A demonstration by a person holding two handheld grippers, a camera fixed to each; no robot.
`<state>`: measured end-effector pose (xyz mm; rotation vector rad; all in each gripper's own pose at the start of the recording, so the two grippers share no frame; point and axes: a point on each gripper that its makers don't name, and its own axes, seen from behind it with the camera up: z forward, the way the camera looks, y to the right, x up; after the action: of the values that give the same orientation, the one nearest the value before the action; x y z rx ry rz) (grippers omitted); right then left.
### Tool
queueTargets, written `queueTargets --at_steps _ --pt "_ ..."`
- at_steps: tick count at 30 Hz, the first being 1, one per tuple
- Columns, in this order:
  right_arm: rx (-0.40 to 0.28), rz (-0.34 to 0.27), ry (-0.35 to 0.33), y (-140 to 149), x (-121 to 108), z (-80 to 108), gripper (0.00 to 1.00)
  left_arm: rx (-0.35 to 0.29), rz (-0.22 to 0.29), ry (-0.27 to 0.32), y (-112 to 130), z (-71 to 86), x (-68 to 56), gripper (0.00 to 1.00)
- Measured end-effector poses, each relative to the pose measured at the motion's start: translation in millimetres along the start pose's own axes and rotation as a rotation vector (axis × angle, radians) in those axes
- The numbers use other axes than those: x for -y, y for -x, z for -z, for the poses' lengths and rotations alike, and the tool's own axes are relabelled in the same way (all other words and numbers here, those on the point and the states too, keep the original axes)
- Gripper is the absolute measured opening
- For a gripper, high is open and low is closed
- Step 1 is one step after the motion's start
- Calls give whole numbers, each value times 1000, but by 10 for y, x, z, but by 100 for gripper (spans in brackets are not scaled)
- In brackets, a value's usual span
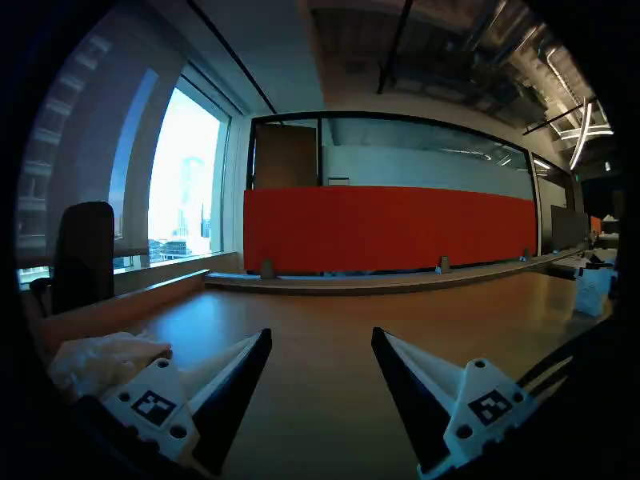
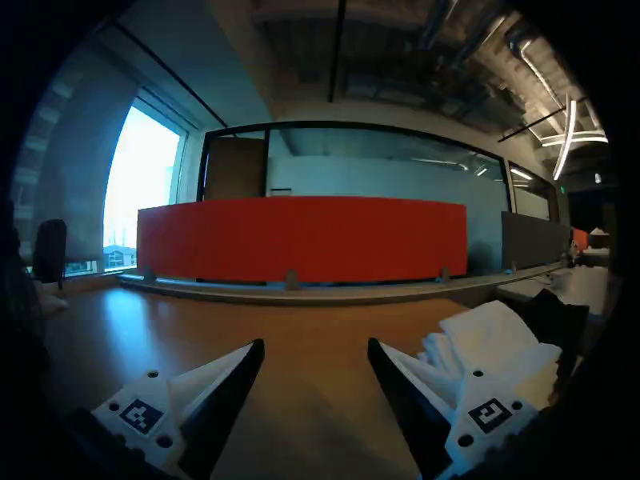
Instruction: Fold towel
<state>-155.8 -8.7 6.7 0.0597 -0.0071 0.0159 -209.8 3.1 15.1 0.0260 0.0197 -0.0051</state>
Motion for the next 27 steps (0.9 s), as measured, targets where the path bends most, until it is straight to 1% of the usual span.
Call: queueTargets --at_steps 27 --pt "0 0 0 4 4 0 100 1 0 1 -35 -9 22 93"
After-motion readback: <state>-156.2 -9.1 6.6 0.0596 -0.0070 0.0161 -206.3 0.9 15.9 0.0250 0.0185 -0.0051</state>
